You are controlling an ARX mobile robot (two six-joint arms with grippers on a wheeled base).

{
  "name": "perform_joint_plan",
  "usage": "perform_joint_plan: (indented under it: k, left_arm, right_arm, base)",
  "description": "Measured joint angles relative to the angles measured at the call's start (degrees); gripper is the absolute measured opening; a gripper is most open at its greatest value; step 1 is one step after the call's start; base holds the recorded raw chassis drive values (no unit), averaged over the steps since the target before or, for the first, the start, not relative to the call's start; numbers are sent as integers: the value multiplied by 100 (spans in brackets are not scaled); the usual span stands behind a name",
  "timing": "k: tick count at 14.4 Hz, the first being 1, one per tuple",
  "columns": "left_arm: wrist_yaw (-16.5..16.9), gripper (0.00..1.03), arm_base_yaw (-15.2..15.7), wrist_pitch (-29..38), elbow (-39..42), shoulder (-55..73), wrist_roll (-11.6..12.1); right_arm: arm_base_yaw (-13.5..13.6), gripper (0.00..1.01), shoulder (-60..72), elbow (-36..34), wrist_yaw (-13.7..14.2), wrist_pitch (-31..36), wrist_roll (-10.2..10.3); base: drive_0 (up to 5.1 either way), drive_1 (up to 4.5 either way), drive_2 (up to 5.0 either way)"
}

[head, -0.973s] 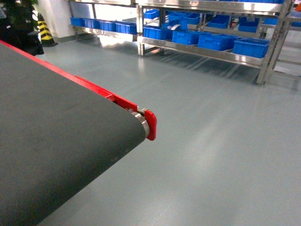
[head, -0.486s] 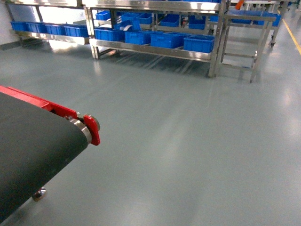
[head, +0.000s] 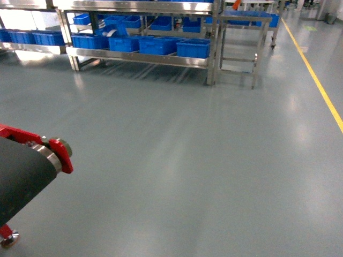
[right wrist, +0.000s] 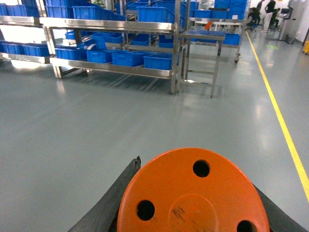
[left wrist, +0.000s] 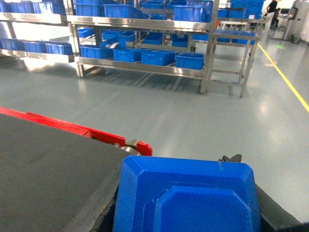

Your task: Sort blue parts and orange caps into right shelf containers

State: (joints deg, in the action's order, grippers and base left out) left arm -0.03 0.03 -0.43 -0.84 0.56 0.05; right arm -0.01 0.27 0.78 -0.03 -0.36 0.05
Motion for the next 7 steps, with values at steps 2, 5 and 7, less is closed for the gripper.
perform_joint_plan:
  k: [2,5,7]
  left_arm:
    - [0,44,0,0,0,0,0]
    - [2,44,-2,0,0,0,0]
    - [0,44,-2,0,0,0,0]
  right_arm:
    - [0,44,0,0,0,0,0]
    - [0,44,0,0,0,0,0]
    - [0,44,0,0,0,2,0]
  base:
    - [-149,-149,-149]
    - [-166,-166,-166]
    - [-157,-157,-157]
